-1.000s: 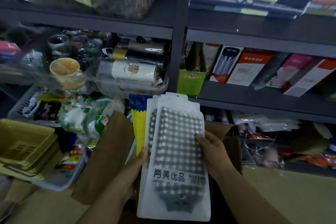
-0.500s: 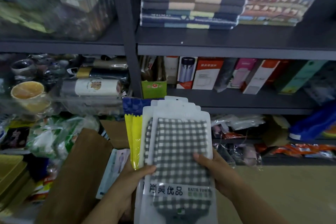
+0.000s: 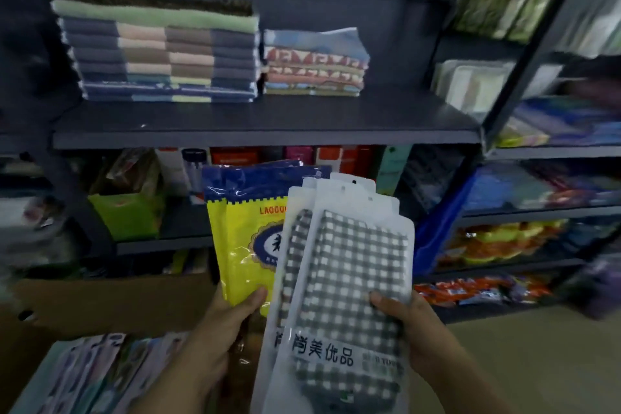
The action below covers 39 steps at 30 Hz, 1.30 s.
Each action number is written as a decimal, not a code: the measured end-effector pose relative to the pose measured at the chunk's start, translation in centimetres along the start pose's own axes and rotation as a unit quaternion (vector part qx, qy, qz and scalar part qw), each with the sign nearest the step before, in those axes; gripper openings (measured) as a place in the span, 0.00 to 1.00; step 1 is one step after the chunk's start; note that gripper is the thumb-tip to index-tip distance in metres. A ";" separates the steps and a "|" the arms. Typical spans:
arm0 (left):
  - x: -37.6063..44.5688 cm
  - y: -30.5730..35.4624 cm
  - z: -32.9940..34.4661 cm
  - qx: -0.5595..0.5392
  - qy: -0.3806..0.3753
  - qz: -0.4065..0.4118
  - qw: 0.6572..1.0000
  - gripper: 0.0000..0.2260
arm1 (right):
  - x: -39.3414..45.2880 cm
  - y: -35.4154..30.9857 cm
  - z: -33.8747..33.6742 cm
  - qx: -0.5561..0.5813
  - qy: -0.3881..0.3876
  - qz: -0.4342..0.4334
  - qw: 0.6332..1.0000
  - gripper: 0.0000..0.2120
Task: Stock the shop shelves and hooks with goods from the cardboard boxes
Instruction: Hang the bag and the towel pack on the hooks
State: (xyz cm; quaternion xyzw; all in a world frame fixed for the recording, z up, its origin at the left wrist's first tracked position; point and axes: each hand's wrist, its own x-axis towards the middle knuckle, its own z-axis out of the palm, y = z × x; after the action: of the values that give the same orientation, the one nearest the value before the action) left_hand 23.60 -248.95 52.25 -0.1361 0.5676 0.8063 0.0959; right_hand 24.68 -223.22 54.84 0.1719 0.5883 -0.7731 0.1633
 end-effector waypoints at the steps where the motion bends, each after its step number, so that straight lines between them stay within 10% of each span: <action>1: 0.4 0.0 2.2 0.006 -0.011 0.006 1.000 0.35 | -0.9 -1.1 -2.1 0.008 0.014 -0.003 1.000 0.16; 5: 1.9 0.0 10.0 0.035 -0.062 0.047 0.996 0.25 | -3.6 -4.3 -9.8 0.062 0.069 -0.032 0.995 0.22; 18: 5.2 0.4 30.5 0.121 -0.270 0.215 0.931 0.39 | -6.6 -9.2 -23.0 0.206 0.168 -0.156 0.951 0.41; 20: 6.2 0.7 33.4 0.127 -0.290 0.241 0.917 0.40 | -6.3 -10.6 -24.9 0.209 0.174 -0.176 0.946 0.32; 28: 11.7 1.5 45.9 0.194 -0.368 0.299 0.859 0.25 | -3.1 -17.9 -32.5 0.223 0.200 -0.230 0.926 0.38; 33: 15.7 1.2 53.3 0.238 -0.415 0.273 0.835 0.30 | -0.8 -21.2 -37.6 0.226 0.185 -0.263 0.920 0.48; 39: 18.2 1.2 60.5 0.220 -0.443 0.147 0.857 0.10 | 0.3 -24.9 -43.5 0.210 0.200 -0.273 0.917 0.45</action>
State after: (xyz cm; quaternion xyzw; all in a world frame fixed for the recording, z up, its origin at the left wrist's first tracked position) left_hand -0.62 -192.39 66.63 0.3451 0.6416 0.6399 0.2444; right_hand 16.25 -174.88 65.12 0.1866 0.4565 -0.8429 -0.2150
